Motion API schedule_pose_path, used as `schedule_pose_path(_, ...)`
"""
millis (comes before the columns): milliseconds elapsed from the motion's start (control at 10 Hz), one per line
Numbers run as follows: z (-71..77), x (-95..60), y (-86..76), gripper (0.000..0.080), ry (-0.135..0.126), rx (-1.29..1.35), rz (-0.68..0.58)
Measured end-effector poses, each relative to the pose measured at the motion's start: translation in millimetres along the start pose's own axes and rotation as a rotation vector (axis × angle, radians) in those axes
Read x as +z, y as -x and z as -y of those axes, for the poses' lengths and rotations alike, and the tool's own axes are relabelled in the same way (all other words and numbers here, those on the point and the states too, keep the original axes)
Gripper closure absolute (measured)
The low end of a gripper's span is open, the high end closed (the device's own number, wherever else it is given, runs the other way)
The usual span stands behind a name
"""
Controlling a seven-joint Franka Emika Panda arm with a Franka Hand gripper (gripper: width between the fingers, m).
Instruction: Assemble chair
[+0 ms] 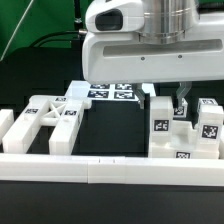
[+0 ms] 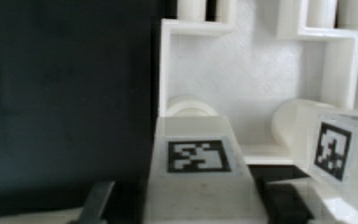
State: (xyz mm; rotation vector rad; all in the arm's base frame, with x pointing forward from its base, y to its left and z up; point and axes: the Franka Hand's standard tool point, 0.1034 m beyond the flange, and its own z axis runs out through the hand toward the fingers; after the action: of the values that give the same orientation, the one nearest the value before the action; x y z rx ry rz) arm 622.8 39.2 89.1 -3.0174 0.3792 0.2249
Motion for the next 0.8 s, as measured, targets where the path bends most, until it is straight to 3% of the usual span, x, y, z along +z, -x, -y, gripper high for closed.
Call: schedule_pose_path(800, 12.0, 2.6, 1.8, 0.0512, -0.042, 0.686, -0.089)
